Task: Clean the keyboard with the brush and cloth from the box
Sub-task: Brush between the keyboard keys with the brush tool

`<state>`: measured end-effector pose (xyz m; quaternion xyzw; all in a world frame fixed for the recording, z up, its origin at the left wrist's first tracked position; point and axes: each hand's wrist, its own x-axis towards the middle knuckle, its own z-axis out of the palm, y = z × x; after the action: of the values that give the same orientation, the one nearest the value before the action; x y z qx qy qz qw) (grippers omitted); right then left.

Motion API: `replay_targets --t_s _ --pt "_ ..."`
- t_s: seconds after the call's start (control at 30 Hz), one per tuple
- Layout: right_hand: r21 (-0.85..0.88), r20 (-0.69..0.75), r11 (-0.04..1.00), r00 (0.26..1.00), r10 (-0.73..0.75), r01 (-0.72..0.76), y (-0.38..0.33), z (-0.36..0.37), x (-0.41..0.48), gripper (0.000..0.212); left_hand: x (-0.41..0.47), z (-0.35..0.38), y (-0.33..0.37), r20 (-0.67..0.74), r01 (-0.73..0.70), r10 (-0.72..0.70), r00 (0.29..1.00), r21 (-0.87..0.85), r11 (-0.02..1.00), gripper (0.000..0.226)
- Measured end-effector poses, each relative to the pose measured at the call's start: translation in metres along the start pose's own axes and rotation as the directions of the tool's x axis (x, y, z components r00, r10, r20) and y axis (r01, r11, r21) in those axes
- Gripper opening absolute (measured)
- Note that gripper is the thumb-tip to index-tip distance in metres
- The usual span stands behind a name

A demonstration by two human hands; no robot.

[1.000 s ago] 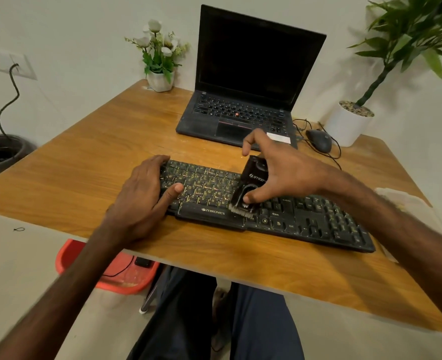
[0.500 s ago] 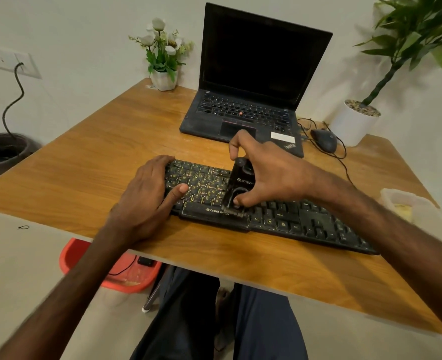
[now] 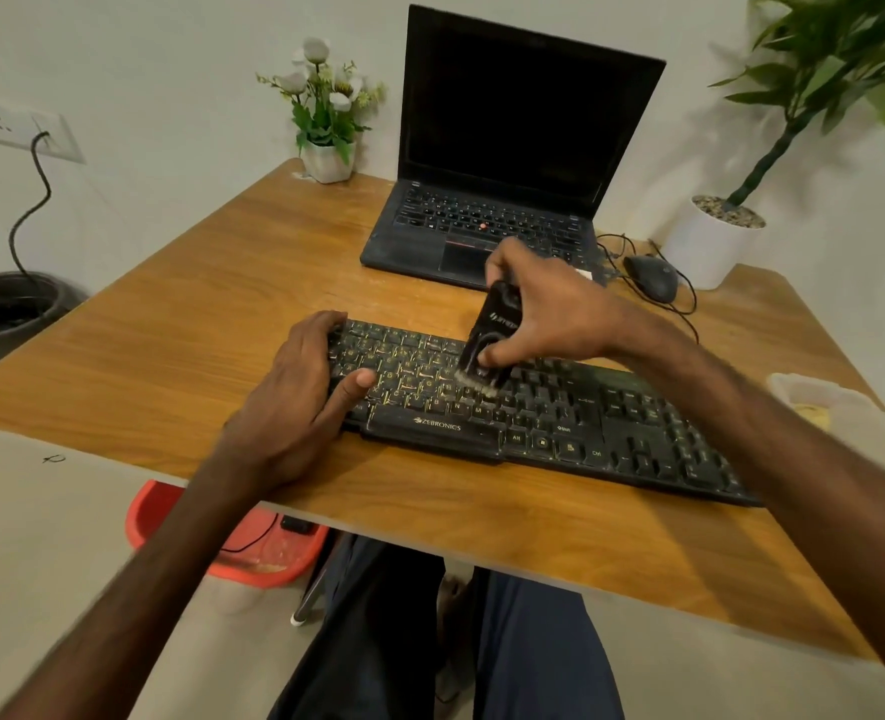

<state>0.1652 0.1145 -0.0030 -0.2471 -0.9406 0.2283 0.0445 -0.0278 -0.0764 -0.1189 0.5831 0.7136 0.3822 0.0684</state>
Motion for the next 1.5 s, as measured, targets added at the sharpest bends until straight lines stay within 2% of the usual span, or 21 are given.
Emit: replay_targets --t_s 0.1,0.3,0.47,0.57,0.63,0.7,0.77,0.8,0.83,0.93,1.03,1.1,1.17,1.3,1.4,1.5 --pt "-0.007 -0.096 0.998 0.993 0.064 -0.065 0.016 -0.012 0.006 0.068 -0.001 -0.001 0.0 0.0 0.01 -0.01 1.0 -0.019 1.0 0.095" --pt "-0.049 -0.056 0.999 0.998 -0.023 0.021 0.005 0.001 -0.009 0.063 0.0 0.0 0.001 0.0 0.017 -0.017 1.0 -0.006 1.0 0.088" --pt "0.144 -0.222 0.99 0.975 0.033 -0.001 0.016 0.01 -0.027 0.051 0.0 0.0 0.002 -0.014 0.011 -0.011 1.0 0.006 1.0 0.088" --pt "0.285 -0.292 0.959 0.952 0.097 -0.01 0.018 0.021 -0.038 0.061 -0.001 0.0 0.002 -0.006 0.022 -0.022 1.0 0.011 1.0 0.087" --pt "0.492 -0.328 0.87 0.918 0.224 -0.037 0.02 0.026 -0.043 0.074 0.0 -0.001 0.004 -0.021 0.001 0.0 1.0 0.042 0.999 0.086" --pt "0.715 -0.306 0.699 0.889 0.341 -0.022 0.021 0.03 -0.047 0.076 -0.001 -0.003 0.008 -0.074 -0.049 0.056 0.996 0.102 0.994 0.078" --pt "0.826 -0.245 0.562 0.884 0.398 -0.025 0.021 0.037 -0.048 0.073 -0.003 -0.004 0.017 -0.163 -0.084 0.097 0.982 0.088 0.993 0.062" --pt "0.842 -0.203 0.537 0.891 0.407 -0.053 0.021 0.04 -0.049 0.072 -0.004 -0.002 0.024 -0.199 -0.098 0.108 0.974 0.056 0.994 0.055" --pt "0.83 -0.171 0.551 0.897 0.407 -0.091 0.021 0.043 -0.05 0.071 -0.004 0.0 0.033 -0.217 -0.114 0.118 0.969 0.028 0.993 0.05" --pt "0.683 -0.177 0.712 0.91 0.374 -0.16 0.018 0.048 -0.051 0.069 0.0 0.014 0.058 -0.167 -0.154 0.155 0.974 0.015 0.988 0.045" --pt "0.497 -0.279 0.863 0.925 0.256 -0.089 0.005 0.043 -0.049 0.067 0.011 0.027 0.077 -0.083 -0.11 0.109 0.991 -0.005 0.994 0.049" --pt "0.388 -0.335 0.921 0.927 0.166 -0.025 -0.004 0.046 -0.048 0.066 0.018 0.032 0.082 -0.053 -0.073 0.072 0.996 -0.025 0.997 0.055" --pt "0.378 -0.374 0.925 0.917 0.136 0.017 -0.006 0.054 -0.049 0.065 0.024 0.033 0.083 -0.008 -0.019 0.018 1.0 -0.08 0.997 0.058" --pt "0.504 -0.375 0.863 0.91 0.176 0.041 0.0 0.069 -0.057 0.068 0.028 0.035 0.078 0.086 0.045 -0.035 0.996 -0.118 0.992 0.057" --pt "0.548 -0.368 0.836 0.908 0.202 0.036 0.004 0.071 -0.059 0.074 0.029 0.038 0.078 0.085 0.052 -0.042 0.995 -0.114 0.992 0.056" --pt "0.577 -0.347 0.817 0.905 0.245 0.0 0.01 0.07 -0.056 0.075 0.03 0.039 0.079 0.047 0.058 -0.049 0.998 -0.206 0.977 0.053"
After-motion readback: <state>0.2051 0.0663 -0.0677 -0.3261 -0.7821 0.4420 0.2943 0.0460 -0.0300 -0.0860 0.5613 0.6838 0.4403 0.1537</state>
